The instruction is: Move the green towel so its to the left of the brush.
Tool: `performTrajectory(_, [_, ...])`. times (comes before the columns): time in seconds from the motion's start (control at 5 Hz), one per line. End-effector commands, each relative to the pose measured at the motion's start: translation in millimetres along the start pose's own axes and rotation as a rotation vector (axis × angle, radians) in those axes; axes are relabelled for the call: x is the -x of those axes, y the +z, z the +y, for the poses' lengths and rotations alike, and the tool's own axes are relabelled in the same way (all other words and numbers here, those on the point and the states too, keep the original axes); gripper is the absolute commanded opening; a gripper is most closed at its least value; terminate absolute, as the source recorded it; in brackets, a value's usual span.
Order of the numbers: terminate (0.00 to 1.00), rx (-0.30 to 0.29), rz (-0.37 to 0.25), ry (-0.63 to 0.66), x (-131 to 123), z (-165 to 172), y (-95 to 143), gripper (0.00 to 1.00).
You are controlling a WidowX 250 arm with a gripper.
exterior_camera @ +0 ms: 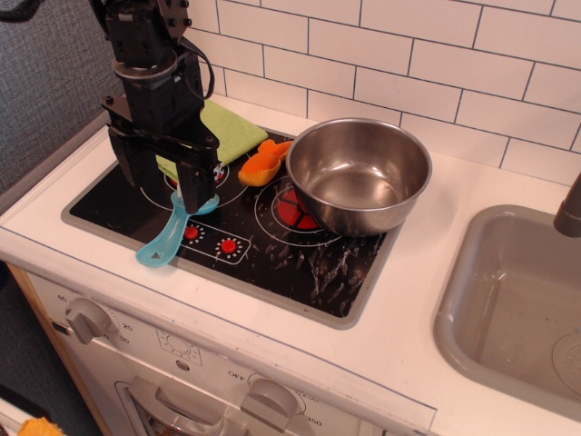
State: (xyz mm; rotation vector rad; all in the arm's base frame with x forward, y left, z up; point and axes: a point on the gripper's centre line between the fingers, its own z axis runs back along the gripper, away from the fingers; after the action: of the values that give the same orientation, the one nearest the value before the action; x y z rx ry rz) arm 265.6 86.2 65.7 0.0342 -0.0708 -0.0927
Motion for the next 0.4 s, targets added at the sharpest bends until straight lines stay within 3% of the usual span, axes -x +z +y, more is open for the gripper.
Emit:
performTrajectory(0.0, [0.00, 0.000, 0.000, 0.000, 0, 0, 0, 1.00])
performTrajectory(0.2, [0.00, 0.003, -0.044, 0.081, -25, 15, 8, 1.00])
